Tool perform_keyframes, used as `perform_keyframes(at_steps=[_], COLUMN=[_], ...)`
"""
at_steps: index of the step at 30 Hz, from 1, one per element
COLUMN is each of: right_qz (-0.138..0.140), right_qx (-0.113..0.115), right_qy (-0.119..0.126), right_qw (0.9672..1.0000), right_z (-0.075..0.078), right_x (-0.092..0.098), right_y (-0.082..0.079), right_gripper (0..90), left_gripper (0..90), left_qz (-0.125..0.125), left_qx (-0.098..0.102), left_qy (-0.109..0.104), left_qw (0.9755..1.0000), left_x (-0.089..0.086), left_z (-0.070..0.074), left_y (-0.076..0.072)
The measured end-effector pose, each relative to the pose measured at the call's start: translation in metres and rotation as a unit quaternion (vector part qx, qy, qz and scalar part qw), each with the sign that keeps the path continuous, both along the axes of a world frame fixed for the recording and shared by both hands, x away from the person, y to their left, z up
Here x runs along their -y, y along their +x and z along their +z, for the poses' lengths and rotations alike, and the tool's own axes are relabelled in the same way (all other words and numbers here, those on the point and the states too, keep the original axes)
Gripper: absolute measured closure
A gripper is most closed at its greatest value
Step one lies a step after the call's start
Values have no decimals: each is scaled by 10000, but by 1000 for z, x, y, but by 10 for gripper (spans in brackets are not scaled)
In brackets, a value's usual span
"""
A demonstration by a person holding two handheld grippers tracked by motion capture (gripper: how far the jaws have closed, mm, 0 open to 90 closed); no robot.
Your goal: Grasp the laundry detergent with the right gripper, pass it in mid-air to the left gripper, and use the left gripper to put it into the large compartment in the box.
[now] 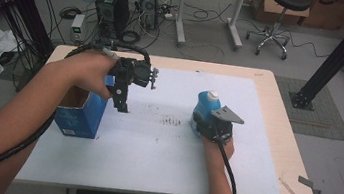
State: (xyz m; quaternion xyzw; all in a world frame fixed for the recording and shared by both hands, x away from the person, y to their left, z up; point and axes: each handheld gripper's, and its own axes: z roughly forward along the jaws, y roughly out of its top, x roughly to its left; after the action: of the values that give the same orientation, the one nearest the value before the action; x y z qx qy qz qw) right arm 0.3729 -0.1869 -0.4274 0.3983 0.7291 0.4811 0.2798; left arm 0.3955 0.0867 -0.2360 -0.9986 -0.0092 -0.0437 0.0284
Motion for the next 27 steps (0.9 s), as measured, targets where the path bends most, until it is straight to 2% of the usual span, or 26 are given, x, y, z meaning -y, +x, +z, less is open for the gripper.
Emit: perform_keyframes(at_steps=[6,11,14,18,21,24,25,26,27], right_qz=[-28,107,245,646,965,1398,1398,1762,1891], right_qx=[20,-21,-57,-103,-76,-26,-26,-15,-4], right_qy=[-3,-69,-74,-37,-28,8,8,15,13], right_qw=[10000,9999,9997,9979,9953,9902,9902,9844,9820], right_z=[1,3,7,20,29,39,39,45,47], right_x=[0,2,6,17,22,25,25,25,25], right_y=[0,0,0,-1,-3,-5,-5,-7,-7], right_gripper=[449,460,461,462,463,462,462,461,462], left_gripper=[1,1,1,1,1,1,1,1,1], left_qz=[-24,-29,-37,-49,-68,-104,-104,-112,-106], left_qx=[-2,2,15,31,42,45,45,48,45], left_qy=[-1,12,-32,-31,-30,-30,-30,-40,-35], left_qw=[10000,10000,10000,10000,10000,9999,9999,9999,9999], left_x=[3,5,6,10,13,16,16,18,19], left_z=[-2,-1,1,3,5,7,7,7,8], left_y=[-1,-1,-1,-1,-2,-3,-3,-3,-4])
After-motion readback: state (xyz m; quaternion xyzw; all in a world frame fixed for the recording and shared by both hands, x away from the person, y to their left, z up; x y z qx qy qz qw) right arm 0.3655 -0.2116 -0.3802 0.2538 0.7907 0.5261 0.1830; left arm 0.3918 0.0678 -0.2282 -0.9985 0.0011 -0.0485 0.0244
